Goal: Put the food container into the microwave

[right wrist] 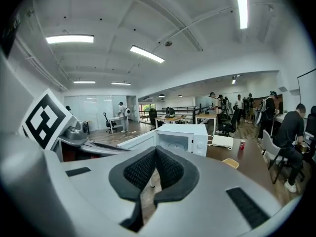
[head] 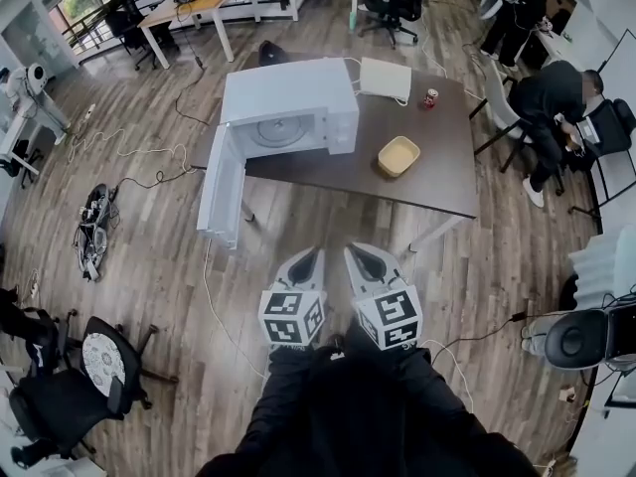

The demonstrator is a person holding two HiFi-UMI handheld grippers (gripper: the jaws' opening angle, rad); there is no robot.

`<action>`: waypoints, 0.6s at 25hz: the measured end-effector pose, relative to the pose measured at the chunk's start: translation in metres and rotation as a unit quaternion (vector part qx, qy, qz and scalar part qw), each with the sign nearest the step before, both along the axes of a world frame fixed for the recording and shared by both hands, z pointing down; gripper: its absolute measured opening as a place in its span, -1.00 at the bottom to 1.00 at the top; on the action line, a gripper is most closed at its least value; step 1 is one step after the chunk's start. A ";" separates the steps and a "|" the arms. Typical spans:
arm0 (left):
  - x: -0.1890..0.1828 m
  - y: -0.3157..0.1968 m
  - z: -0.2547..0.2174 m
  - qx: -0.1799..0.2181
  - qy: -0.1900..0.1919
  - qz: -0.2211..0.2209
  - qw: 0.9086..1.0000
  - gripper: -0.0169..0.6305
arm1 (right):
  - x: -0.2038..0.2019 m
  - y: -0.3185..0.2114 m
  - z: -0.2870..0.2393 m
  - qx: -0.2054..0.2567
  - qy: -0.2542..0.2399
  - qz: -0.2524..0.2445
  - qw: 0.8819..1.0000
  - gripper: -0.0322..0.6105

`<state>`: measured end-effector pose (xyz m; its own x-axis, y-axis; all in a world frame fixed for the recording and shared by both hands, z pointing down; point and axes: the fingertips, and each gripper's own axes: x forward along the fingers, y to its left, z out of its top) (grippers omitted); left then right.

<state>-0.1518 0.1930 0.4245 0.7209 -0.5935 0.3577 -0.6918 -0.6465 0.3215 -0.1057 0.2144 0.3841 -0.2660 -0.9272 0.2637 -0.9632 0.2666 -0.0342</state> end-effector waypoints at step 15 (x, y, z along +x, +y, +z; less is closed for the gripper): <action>0.051 -0.110 0.016 -0.004 -0.011 -0.016 1.000 -0.84 | 0.054 -0.112 0.018 -0.021 0.004 -0.014 1.000 -0.83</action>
<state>-0.1012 0.0829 0.4409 0.6929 -0.6137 0.3785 -0.7196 -0.6211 0.3104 -0.0513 0.1027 0.4026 -0.2888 -0.9077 0.3045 -0.9559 0.2911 -0.0388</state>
